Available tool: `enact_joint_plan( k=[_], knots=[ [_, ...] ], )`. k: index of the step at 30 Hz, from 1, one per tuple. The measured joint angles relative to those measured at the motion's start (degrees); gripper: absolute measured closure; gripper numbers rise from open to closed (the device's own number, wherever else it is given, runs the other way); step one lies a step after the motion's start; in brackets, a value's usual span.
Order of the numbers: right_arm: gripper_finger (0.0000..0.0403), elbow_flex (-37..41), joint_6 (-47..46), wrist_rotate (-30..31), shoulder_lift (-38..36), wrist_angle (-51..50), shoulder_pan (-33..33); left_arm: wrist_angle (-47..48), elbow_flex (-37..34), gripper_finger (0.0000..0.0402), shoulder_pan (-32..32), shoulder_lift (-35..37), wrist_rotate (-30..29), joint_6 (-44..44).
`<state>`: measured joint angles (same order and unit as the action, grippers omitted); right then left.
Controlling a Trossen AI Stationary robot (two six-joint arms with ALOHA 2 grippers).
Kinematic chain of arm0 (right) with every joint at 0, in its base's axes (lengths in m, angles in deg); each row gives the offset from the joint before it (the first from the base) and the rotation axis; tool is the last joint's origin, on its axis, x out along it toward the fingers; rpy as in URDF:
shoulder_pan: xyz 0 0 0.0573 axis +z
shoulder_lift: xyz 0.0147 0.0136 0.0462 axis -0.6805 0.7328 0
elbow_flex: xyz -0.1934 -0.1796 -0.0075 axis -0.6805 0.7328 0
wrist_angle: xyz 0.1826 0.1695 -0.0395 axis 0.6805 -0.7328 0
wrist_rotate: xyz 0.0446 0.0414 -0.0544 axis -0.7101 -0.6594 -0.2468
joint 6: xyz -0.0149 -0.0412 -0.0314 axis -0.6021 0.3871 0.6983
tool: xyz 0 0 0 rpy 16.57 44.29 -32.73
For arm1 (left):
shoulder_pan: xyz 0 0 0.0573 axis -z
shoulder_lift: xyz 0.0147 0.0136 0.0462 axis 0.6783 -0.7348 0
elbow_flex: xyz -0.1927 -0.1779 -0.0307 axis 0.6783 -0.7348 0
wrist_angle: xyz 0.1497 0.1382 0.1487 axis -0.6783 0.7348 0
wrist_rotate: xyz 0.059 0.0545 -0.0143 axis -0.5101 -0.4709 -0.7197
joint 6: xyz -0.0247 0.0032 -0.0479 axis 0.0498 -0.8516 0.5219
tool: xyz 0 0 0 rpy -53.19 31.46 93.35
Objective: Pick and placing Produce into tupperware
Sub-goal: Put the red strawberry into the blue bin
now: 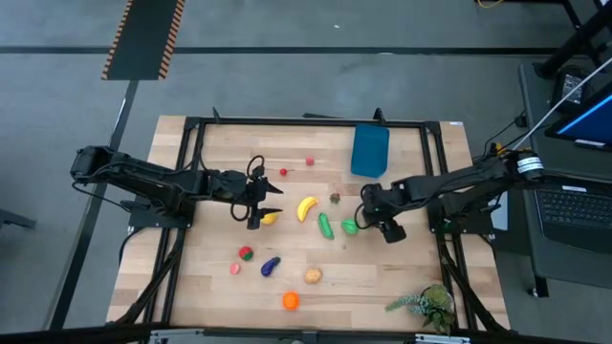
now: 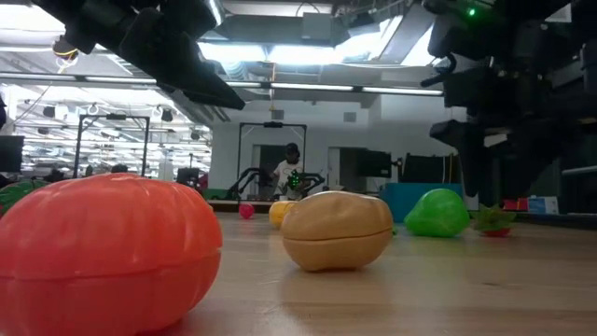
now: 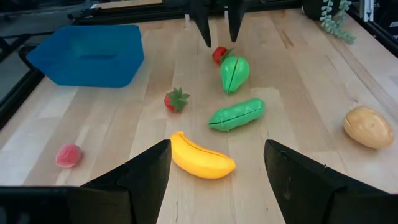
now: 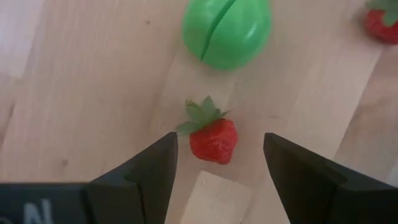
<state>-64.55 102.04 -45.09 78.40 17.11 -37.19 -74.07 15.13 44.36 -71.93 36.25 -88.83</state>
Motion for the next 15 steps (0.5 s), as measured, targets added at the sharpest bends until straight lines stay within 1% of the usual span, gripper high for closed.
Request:
enact_joint_plan(
  k=[12,15],
  knots=[
    [0.0164,0.0,-0.1,0.1,5.9,0.2,0.2,0.0,0.0,0.0153,0.0,0.0,0.0,0.0],
    [0.0164,0.0,-0.1,1.4,7.4,1.2,0.2,0.0,0.0,0.0153,0.0,0.0,0.0,0.0]
  ],
)
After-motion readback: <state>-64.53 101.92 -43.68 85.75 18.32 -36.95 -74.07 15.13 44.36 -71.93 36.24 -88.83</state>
